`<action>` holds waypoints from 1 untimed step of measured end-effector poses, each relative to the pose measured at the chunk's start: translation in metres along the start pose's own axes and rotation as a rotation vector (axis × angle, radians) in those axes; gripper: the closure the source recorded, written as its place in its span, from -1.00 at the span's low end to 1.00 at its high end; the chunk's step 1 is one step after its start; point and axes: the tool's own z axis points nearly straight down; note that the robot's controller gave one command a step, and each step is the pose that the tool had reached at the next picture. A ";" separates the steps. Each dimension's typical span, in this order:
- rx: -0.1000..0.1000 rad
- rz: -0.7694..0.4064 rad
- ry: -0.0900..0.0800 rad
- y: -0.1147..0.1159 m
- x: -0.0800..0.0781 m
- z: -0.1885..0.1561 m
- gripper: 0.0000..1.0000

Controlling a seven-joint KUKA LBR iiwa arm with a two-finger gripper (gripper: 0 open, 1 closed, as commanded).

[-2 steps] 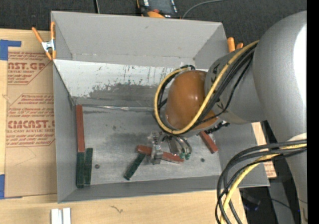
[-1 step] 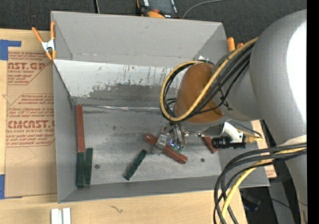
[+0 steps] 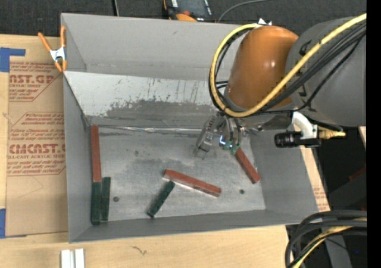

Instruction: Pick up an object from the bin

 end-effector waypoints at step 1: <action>0.005 0.001 0.006 -0.001 0.001 0.005 -1.00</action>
Offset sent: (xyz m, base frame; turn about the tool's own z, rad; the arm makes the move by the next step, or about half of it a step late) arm 0.0000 0.0000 0.0000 0.0000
